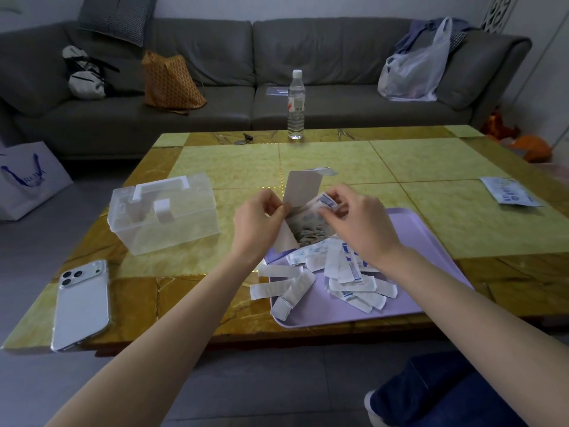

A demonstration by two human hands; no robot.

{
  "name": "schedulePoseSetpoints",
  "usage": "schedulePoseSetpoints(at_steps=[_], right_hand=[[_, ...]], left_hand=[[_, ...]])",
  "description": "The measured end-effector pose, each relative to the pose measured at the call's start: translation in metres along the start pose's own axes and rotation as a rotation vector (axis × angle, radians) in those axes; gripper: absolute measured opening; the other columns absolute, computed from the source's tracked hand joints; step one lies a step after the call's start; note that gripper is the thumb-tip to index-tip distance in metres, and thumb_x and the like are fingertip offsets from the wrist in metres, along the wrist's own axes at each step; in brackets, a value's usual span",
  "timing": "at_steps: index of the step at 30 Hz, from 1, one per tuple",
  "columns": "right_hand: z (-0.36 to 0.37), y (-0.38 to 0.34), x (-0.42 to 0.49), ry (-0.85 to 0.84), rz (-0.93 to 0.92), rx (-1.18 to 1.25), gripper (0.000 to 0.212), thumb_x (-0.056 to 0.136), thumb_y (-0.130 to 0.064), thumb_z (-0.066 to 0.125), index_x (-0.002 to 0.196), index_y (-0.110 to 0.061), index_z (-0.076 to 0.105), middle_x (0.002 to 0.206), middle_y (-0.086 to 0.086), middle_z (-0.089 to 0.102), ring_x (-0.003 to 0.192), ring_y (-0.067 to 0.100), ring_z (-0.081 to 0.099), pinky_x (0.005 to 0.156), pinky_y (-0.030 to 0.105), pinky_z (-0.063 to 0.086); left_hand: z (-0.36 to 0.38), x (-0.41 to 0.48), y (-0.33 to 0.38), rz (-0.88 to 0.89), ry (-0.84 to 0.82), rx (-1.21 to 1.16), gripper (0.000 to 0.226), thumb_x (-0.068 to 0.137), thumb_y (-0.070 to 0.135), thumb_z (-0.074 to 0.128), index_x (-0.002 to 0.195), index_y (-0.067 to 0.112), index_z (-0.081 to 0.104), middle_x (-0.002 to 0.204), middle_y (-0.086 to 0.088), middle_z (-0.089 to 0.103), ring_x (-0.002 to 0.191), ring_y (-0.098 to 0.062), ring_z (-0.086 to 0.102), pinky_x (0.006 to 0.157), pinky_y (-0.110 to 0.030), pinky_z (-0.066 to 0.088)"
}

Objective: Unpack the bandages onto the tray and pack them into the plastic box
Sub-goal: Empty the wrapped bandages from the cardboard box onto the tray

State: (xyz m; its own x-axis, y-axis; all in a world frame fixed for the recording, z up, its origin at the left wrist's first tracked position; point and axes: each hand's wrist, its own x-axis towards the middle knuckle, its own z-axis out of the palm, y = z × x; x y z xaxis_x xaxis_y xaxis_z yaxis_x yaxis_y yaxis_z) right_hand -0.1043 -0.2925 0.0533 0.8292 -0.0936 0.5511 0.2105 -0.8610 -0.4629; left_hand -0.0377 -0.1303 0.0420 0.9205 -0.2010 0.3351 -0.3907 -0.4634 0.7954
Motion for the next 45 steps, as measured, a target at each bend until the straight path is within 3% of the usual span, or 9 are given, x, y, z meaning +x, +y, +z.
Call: schedulePoseSetpoints(at_steps=[8,12,16,21,25,32,35,38,45], right_hand=[[-0.03,0.032,-0.005,0.088,0.052,-0.093,0.022,0.092,-0.016,0.054,0.11,-0.003,0.058,0.098,0.004,0.053,0.071,0.016,0.052,0.065,0.03,0.047],[-0.045,0.061,-0.013,0.112,0.171,-0.247,0.018,0.093,-0.027,0.054,0.089,-0.01,0.059,0.079,-0.004,0.047,0.067,0.018,0.046,0.058,0.029,0.036],[-0.047,0.087,-0.017,0.005,0.376,-0.405,0.04,0.096,-0.035,0.045,0.063,-0.014,0.043,0.057,0.001,0.048,0.058,0.029,0.048,0.049,0.029,0.029],[-0.048,0.099,-0.017,0.026,0.485,-0.466,0.034,0.097,-0.028,0.041,0.07,-0.011,0.053,0.075,0.013,0.054,0.07,0.033,0.049,0.056,0.031,0.03],[-0.046,0.1,-0.017,0.072,0.448,-0.455,0.027,0.096,-0.023,0.046,0.105,-0.009,0.067,0.103,0.014,0.057,0.099,0.032,0.05,0.064,0.031,0.035],[-0.032,0.085,-0.015,-0.01,0.31,-0.219,0.036,0.095,-0.006,0.047,0.131,-0.009,0.05,0.12,0.013,0.049,0.114,0.026,0.046,0.092,0.032,0.041],[-0.029,0.056,-0.015,0.078,0.113,-0.06,0.026,0.094,-0.007,0.048,0.119,-0.005,0.055,0.112,0.01,0.056,0.096,0.017,0.055,0.084,0.022,0.045],[-0.023,0.033,-0.013,-0.042,-0.056,-0.046,0.021,0.091,-0.013,0.05,0.107,-0.007,0.062,0.104,0.005,0.06,0.085,0.01,0.055,0.076,0.024,0.051],[-0.007,0.019,-0.004,-0.347,0.094,-0.217,0.032,0.09,-0.021,0.056,0.123,-0.021,0.058,0.111,0.007,0.064,0.102,0.028,0.057,0.065,0.028,0.033]], left_hand=[[0.017,0.009,0.005,-0.014,-0.031,0.025,0.015,0.088,0.018,0.062,0.078,0.007,0.058,0.067,0.008,0.053,0.062,-0.006,0.047,0.063,-0.031,0.041],[0.021,0.011,0.009,-0.015,-0.032,0.015,0.015,0.087,0.019,0.063,0.078,0.009,0.059,0.066,0.009,0.053,0.061,-0.003,0.047,0.06,-0.027,0.038],[0.025,0.01,0.013,-0.001,-0.026,0.014,0.014,0.085,0.018,0.064,0.075,0.011,0.058,0.065,0.011,0.053,0.062,-0.002,0.048,0.06,-0.026,0.036],[0.028,0.01,0.015,0.002,-0.037,-0.003,0.014,0.087,0.017,0.063,0.077,0.009,0.058,0.066,0.01,0.054,0.062,-0.002,0.048,0.058,-0.022,0.037],[0.033,0.01,0.018,0.004,-0.041,-0.004,0.014,0.087,0.018,0.063,0.078,0.007,0.06,0.066,0.008,0.054,0.062,-0.002,0.047,0.059,-0.022,0.037],[0.039,0.008,0.025,0.019,-0.062,-0.019,0.014,0.087,0.017,0.063,0.08,0.006,0.06,0.065,0.009,0.053,0.06,-0.001,0.046,0.052,-0.01,0.035],[0.038,0.01,0.024,0.021,-0.069,-0.013,0.015,0.088,0.019,0.062,0.08,0.006,0.06,0.066,0.01,0.054,0.059,-0.001,0.047,0.053,-0.013,0.035],[0.037,0.011,0.025,0.028,-0.071,-0.015,0.014,0.088,0.019,0.063,0.08,0.007,0.06,0.066,0.009,0.054,0.061,-0.001,0.047,0.056,-0.019,0.037],[0.036,0.003,0.03,0.068,-0.104,-0.03,0.015,0.085,0.018,0.065,0.075,0.011,0.058,0.066,0.009,0.055,0.063,-0.004,0.049,0.055,-0.013,0.035]])
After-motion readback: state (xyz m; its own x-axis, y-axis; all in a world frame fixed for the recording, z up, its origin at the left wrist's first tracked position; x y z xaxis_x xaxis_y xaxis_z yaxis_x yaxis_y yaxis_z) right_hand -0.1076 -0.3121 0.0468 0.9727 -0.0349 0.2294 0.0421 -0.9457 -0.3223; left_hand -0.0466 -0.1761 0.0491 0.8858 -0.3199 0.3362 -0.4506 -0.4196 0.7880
